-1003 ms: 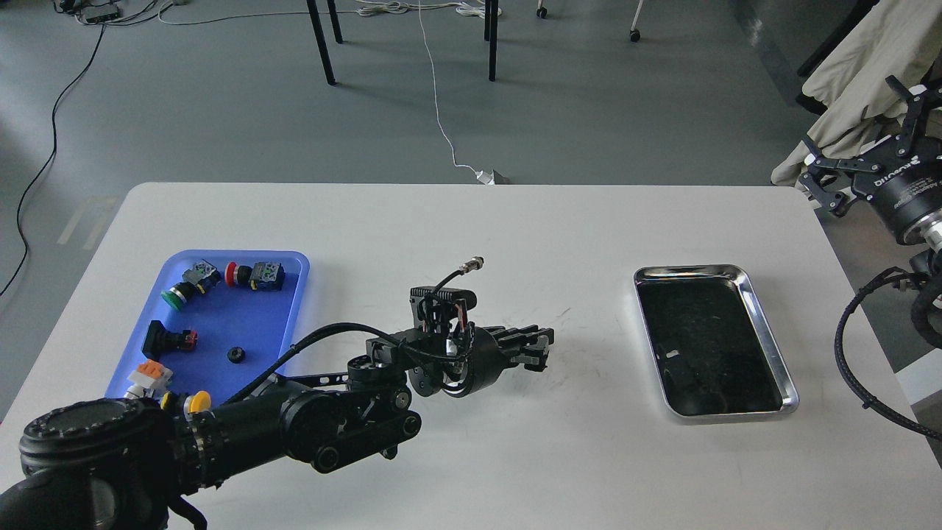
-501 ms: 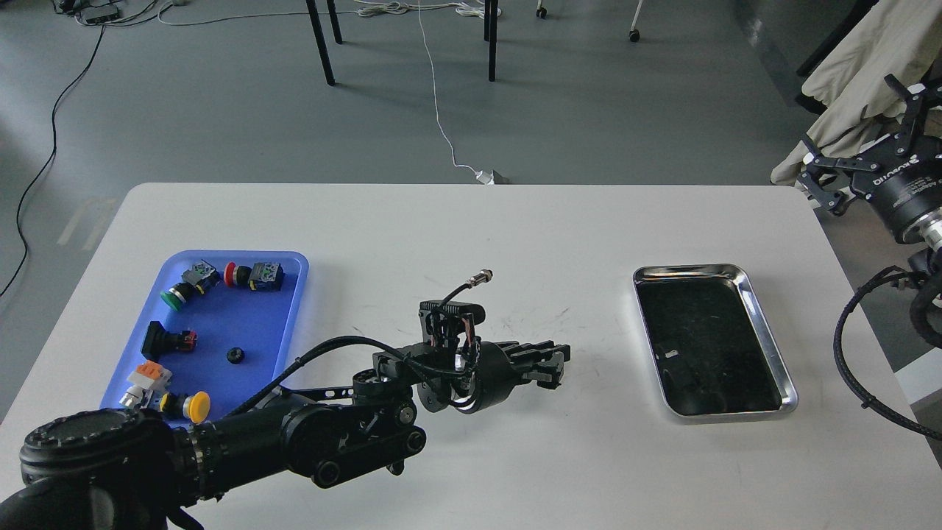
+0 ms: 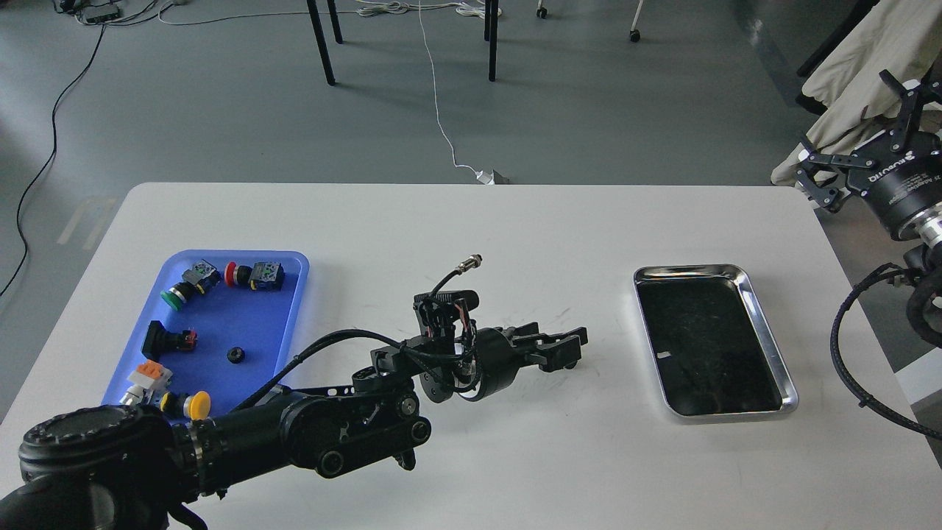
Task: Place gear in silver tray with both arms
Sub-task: 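Release the gear on the table and withdraw the left arm, then reach the right gripper down to the black gear and grasp it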
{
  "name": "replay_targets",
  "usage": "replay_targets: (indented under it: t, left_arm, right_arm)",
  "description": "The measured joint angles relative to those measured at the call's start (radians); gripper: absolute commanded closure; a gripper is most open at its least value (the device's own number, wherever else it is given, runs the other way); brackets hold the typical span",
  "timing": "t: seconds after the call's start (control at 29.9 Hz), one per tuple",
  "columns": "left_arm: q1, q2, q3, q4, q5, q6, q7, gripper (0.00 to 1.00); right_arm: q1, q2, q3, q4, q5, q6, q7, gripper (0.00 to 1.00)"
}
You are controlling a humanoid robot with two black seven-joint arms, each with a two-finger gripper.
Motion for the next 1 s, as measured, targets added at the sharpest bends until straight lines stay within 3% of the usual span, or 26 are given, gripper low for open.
replay_targets:
  t: [0.3, 0.57, 0.67, 0.77, 0.87, 1.0]
  left_arm:
    - [-0.064, 0.004, -0.275, -0.003, -0.092, 0.010, 0.005, 0.03]
    - [-0.055, 0.265, -0.499, -0.058, -0.453, 0.002, 0.000, 0.02]
    - [-0.049, 0.373, -0.527, -0.058, -0.652, -0.015, -0.002, 0.02]
    - [-0.035, 0.461, -0.530, -0.026, -0.815, -0.092, -0.006, 0.02]
    - [-0.005, 0.503, -0.535, 0.030, -0.957, -0.177, -0.007, 0.02]
    - [0.006, 0.534, -0.539, 0.074, -1.073, -0.216, -0.015, 0.02]
  right_arm:
    - [0.056, 0.000, -0.069, 0.096, -0.115, -0.007, -0.008, 0.01]
    - [0.166, -0.008, -0.216, 0.236, -0.261, -0.094, -0.030, 0.01]
    - [0.301, -0.013, -0.382, 0.256, -0.328, -0.121, -0.046, 0.01]
    - [0.485, -0.014, -0.643, 0.249, -0.362, -0.130, -0.050, 0.01]
    - [0.708, 0.001, -0.927, 0.235, -0.375, -0.132, -0.051, 0.01]
    - [0.951, 0.098, -1.225, 0.236, -0.400, -0.132, -0.057, 0.01]
